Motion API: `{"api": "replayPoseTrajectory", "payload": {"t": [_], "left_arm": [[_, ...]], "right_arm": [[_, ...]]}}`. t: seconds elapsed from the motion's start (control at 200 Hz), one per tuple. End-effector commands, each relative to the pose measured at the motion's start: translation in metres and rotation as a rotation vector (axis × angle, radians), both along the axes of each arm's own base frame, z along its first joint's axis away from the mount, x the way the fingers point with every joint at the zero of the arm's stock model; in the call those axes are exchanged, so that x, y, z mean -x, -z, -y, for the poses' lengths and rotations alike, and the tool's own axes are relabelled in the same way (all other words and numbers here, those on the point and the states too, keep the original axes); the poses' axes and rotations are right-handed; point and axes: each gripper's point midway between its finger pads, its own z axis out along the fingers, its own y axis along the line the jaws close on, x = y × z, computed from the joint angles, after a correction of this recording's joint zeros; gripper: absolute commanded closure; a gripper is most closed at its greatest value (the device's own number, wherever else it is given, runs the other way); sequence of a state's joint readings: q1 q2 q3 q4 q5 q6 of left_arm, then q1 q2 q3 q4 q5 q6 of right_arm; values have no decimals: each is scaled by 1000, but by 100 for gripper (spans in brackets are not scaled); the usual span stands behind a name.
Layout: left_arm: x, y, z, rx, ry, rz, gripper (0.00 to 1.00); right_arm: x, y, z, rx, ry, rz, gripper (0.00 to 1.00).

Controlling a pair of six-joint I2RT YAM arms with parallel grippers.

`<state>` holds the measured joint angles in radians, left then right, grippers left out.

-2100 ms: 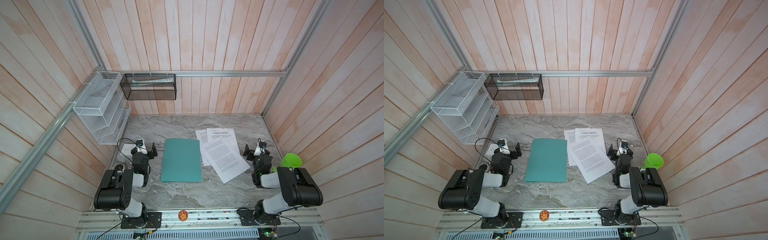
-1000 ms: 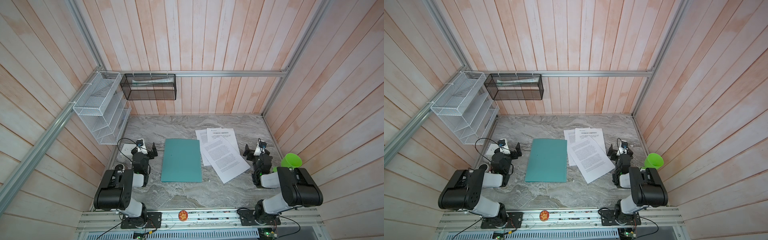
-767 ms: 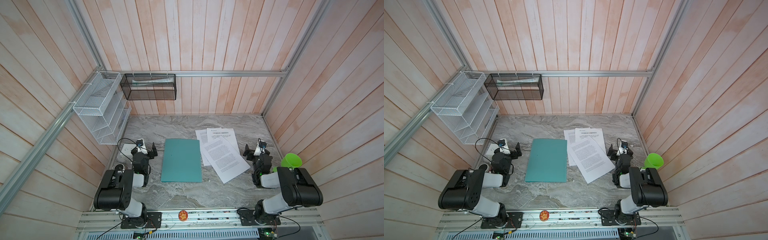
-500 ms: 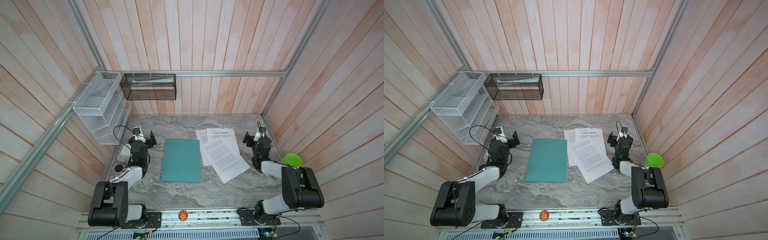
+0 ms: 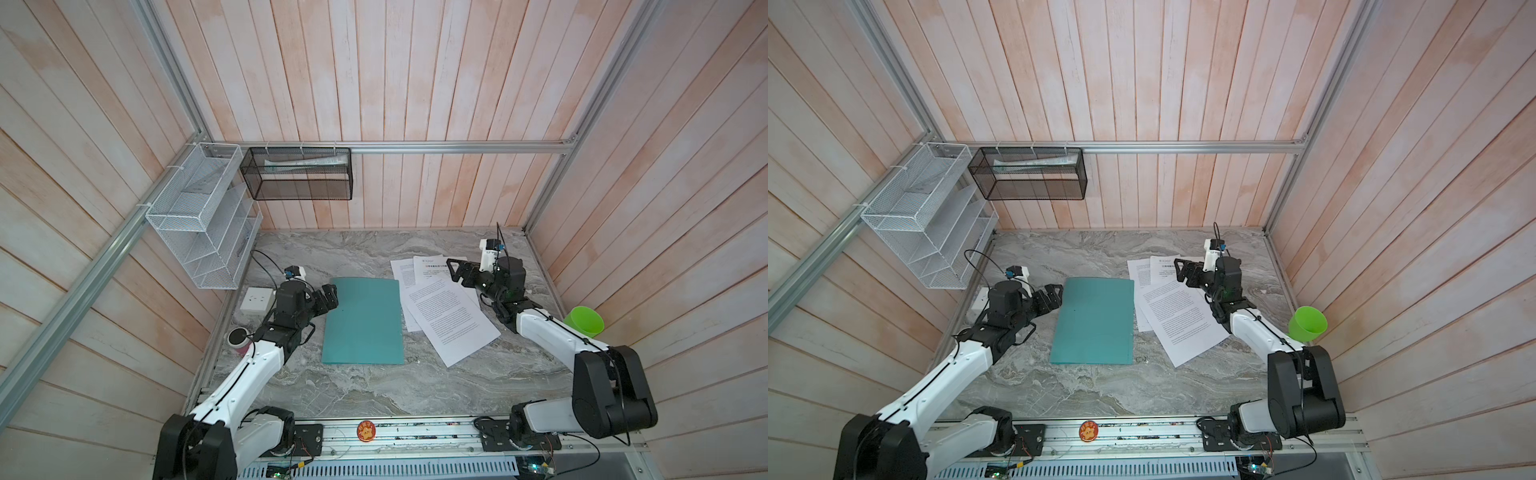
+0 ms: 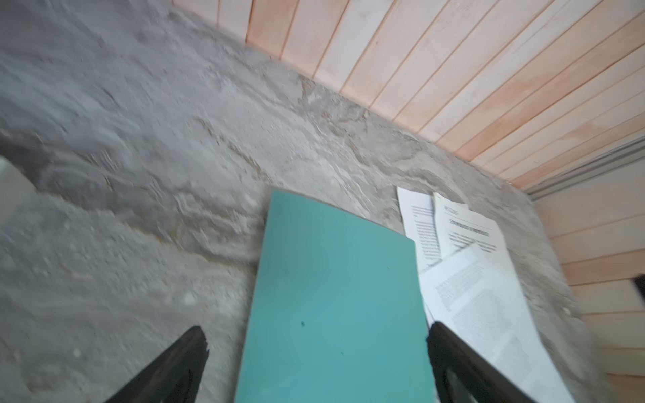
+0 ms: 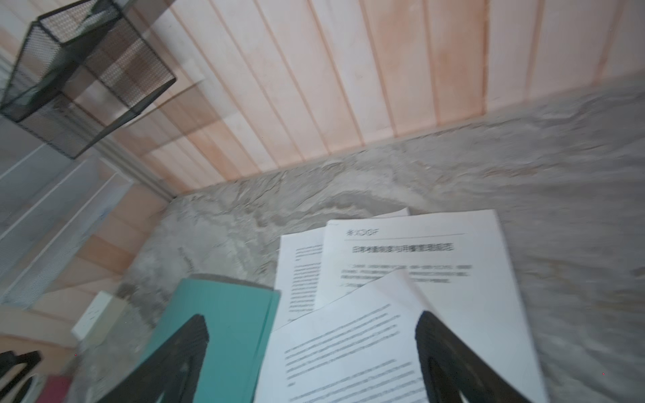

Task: Put the files into the folder

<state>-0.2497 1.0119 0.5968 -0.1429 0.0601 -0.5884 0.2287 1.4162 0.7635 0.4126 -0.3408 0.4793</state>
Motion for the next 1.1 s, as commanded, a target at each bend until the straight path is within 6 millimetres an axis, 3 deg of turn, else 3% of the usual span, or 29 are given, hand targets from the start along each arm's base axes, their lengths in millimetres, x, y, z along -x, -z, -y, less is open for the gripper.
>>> {"api": "replayPoseTrajectory", "payload": {"t": [0.0,0.09,0.22,0.335,0.455,0.65,0.98,1.095], "left_arm": [[56,26,19,196,-12,-197,0],[83,24,22,297,-32,-217,0],[113,25,27,425,-37,-262,3],[129,24,32,542,-40,-268,6],[139,36,32,585,-69,-304,8],[138,63,40,580,-63,-344,11],[127,86,45,606,-73,-332,16],[124,91,46,610,-77,-331,17]], "right_arm": [[19,8,-47,-145,-200,-127,10],[23,17,-69,-180,-284,-176,14],[20,22,-83,-223,-333,-208,18],[18,28,-90,-271,-364,-245,22],[20,31,-98,-319,-381,-259,25],[20,37,-111,-325,-393,-274,27],[17,42,-113,-332,-396,-292,29],[5,35,-115,-331,-392,-275,30]]}}
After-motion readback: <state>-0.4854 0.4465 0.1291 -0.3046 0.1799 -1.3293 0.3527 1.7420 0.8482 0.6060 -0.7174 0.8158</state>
